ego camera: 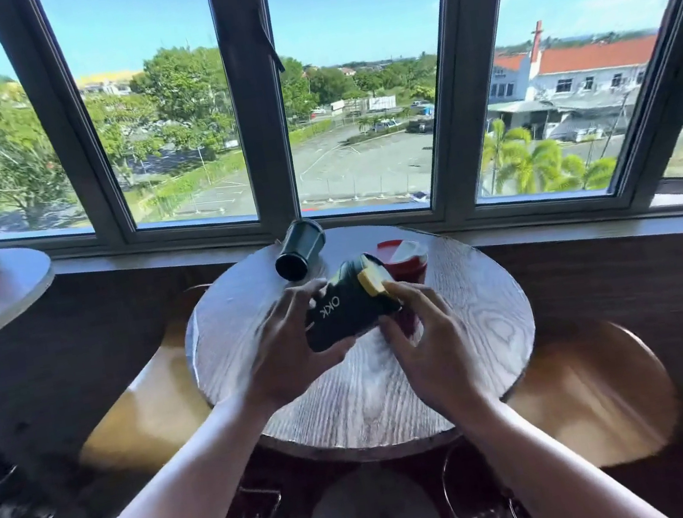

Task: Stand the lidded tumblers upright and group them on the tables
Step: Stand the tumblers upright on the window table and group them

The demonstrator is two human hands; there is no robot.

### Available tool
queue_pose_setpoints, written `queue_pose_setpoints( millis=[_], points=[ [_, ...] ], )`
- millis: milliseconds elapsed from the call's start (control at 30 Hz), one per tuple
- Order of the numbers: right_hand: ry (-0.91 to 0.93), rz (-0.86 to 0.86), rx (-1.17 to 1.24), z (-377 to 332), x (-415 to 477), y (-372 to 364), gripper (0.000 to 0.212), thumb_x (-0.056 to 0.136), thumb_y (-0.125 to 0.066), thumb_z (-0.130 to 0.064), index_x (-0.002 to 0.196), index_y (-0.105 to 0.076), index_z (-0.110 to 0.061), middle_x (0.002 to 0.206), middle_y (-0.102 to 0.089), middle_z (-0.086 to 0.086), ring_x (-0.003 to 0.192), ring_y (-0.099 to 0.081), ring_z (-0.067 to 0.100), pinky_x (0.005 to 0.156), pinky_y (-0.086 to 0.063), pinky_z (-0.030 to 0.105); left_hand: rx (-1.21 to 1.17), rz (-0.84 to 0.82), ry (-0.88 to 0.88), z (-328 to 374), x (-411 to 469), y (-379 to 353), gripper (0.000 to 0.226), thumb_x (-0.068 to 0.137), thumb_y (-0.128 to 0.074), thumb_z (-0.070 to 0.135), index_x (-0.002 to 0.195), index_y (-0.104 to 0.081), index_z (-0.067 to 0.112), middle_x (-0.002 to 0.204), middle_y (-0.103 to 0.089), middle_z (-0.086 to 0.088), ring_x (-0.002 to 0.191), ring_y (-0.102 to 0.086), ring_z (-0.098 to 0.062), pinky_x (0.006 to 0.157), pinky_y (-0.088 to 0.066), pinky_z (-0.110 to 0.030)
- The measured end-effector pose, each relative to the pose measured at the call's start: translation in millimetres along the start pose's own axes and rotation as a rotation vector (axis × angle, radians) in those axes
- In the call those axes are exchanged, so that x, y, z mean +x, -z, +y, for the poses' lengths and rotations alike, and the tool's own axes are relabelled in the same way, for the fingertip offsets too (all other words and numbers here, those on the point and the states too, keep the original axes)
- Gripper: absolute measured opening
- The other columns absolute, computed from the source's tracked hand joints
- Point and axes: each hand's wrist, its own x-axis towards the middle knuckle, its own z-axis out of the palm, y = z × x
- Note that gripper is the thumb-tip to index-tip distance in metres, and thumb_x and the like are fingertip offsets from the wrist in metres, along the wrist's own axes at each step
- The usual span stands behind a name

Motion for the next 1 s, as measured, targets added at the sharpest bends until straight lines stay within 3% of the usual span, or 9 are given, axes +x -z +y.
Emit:
queue_pose_setpoints(
  millis=[67, 167, 233, 333, 500, 667, 800, 867, 1000],
  points=[
    [0.048, -0.001, -0.016, -8.5, 11.4, -14.0, 0.039, 0.087, -0.07, -0.017, 0.125, -0.064, -0.02, 0.118, -0.058, -0.017, 0.116, -0.055, 0.012, 0.099, -0.042, 0.023, -0.047, -0.034, 0.061, -9.3, 3.9, 7.9, 0.078, 0.07, -0.081, 0.044, 0.137, -0.051, 0.018, 0.124, -0.064, -0.004, 0.097, -0.063, -0.013, 0.077, -0.047, -0.025],
    [0.089, -0.024, -0.081, -14.4, 26.4, -32.9, 0.036, 0.089, -0.069, -0.021, 0.124, -0.065, -0.022, 0.119, -0.065, -0.01, 0.115, -0.046, 0.005, 0.097, -0.029, 0.007, -0.151, -0.061, 0.168, -22.7, 9.4, 11.9, 0.082, 0.067, -0.077, 0.049, 0.139, -0.05, 0.023, 0.126, -0.066, 0.001, 0.098, -0.063, -0.011, 0.08, -0.05, -0.026],
    [0.095, -0.053, -0.121, -16.0, 36.1, -43.4, 0.035, 0.09, -0.068, -0.023, 0.125, -0.064, -0.021, 0.12, -0.066, -0.006, 0.114, -0.047, 0.008, 0.094, -0.026, 0.005, -0.202, -0.066, 0.244, -30.9, 12.3, 10.5, 0.079, 0.067, -0.08, 0.044, 0.139, -0.049, 0.027, 0.119, -0.068, 0.004, 0.099, -0.067, -0.013, 0.083, -0.056, -0.031],
    [0.116, -0.09, -0.185, -16.0, 49.1, -56.7, 0.036, 0.09, -0.066, -0.024, 0.126, -0.063, -0.018, 0.121, -0.067, -0.002, 0.116, -0.051, 0.017, 0.097, -0.035, 0.019, -0.261, -0.071, 0.338, -44.6, 15.9, 2.9, 0.075, 0.072, -0.086, 0.028, 0.137, -0.049, 0.033, 0.108, -0.068, 0.009, 0.095, -0.071, -0.015, 0.084, -0.06, -0.037],
    [0.114, -0.157, -0.278, -15.2, 68.5, -71.8, 0.038, 0.093, -0.062, -0.027, 0.13, -0.061, -0.017, 0.125, -0.064, -0.001, 0.12, -0.051, 0.02, 0.103, -0.042, 0.031, -0.352, -0.09, 0.424, -60.4, 26.7, -10.1, 0.073, 0.074, -0.085, 0.021, 0.138, -0.05, 0.025, 0.113, -0.07, 0.002, 0.098, -0.073, -0.017, 0.087, -0.06, -0.044],
    [0.117, -0.184, -0.334, -13.9, 78.7, -78.9, 0.038, 0.095, -0.06, -0.028, 0.131, -0.059, -0.016, 0.128, -0.062, -0.001, 0.122, -0.048, 0.019, 0.103, -0.04, 0.031, -0.43, -0.137, 0.464, -70.6, 33.6, -17.2, 0.076, 0.063, -0.078, 0.046, 0.131, -0.046, 0.041, 0.117, -0.071, 0.0, 0.103, -0.072, -0.016, 0.089, -0.059, -0.048],
    [0.128, -0.196, -0.362, -10.8, 83.0, -82.6, 0.038, 0.095, -0.06, -0.025, 0.131, -0.059, -0.015, 0.129, -0.061, 0.0, 0.122, -0.048, 0.02, 0.104, -0.041, 0.032, -0.514, -0.142, 0.475, -77.6, 36.1, -25.4, 0.071, 0.06, -0.076, 0.046, 0.124, -0.045, 0.047, 0.116, -0.068, -0.001, 0.106, -0.07, -0.021, 0.09, -0.058, -0.053],
    [0.135, -0.188, -0.37, -9.0, 82.9, -84.1, 0.038, 0.094, -0.061, -0.024, 0.132, -0.059, -0.014, 0.128, -0.062, 0.0, 0.121, -0.049, 0.02, 0.104, -0.042, 0.033, -0.547, -0.138, 0.467, -75.3, 36.7, -25.6, 0.068, 0.064, -0.078, 0.039, 0.124, -0.045, 0.046, 0.118, -0.066, -0.004, 0.107, -0.069, -0.023, 0.091, -0.058, -0.05],
    [0.163, -0.168, -0.37, -7.1, 78.7, -87.2, 0.039, 0.094, -0.061, -0.023, 0.132, -0.059, -0.014, 0.128, -0.062, 0.0, 0.118, -0.051, 0.022, 0.102, -0.044, 0.036, -0.645, -0.13, 0.465, -78.6, 35.7, -30.2, 0.062, 0.083, -0.076, 0.001, 0.128, -0.042, 0.027, 0.122, -0.063, -0.012, 0.102, -0.068, -0.017, 0.084, -0.06, -0.037]
  ],
)
